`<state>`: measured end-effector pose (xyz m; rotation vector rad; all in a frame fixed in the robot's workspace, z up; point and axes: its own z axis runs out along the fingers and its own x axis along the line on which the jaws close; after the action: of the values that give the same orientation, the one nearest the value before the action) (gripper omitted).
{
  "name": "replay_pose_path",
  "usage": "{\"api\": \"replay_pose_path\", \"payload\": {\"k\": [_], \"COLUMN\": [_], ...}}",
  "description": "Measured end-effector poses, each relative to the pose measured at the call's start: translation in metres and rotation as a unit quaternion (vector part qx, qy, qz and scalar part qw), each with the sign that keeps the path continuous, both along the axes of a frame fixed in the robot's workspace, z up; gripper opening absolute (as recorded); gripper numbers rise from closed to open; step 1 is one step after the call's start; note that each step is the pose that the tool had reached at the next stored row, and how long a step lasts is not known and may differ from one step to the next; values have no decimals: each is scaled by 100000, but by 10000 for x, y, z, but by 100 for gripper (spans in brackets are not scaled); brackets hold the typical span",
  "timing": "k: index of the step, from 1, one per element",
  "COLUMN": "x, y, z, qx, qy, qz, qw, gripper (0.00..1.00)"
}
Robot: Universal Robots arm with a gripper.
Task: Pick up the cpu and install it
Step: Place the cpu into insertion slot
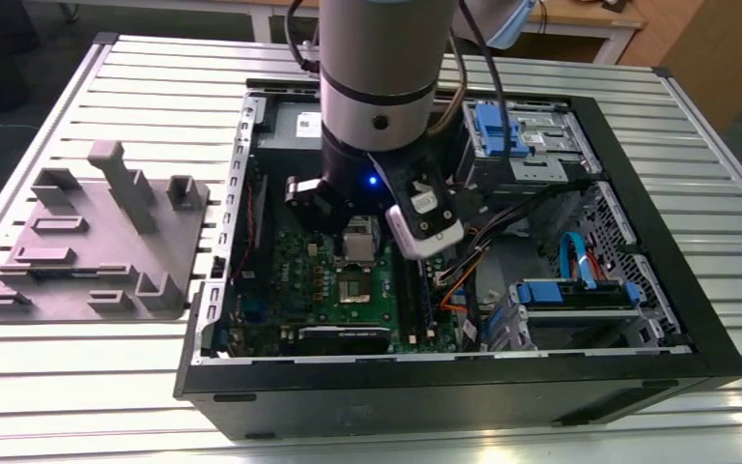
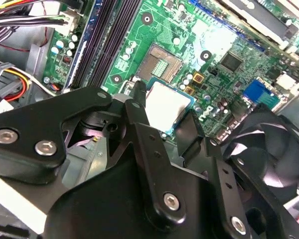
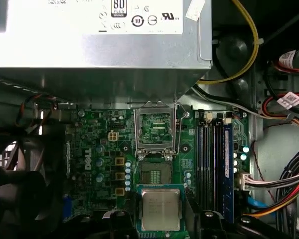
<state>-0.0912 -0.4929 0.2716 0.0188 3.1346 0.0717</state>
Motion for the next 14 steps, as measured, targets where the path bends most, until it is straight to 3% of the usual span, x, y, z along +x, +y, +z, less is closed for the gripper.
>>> {"api": "replay_pose_path", "payload": {"k": [14], "x": [34], "y": [-10], "z": [-239], "qx": [129], "qy": [3], "qz": [3], "qw": [100000], "gripper": [47]}}
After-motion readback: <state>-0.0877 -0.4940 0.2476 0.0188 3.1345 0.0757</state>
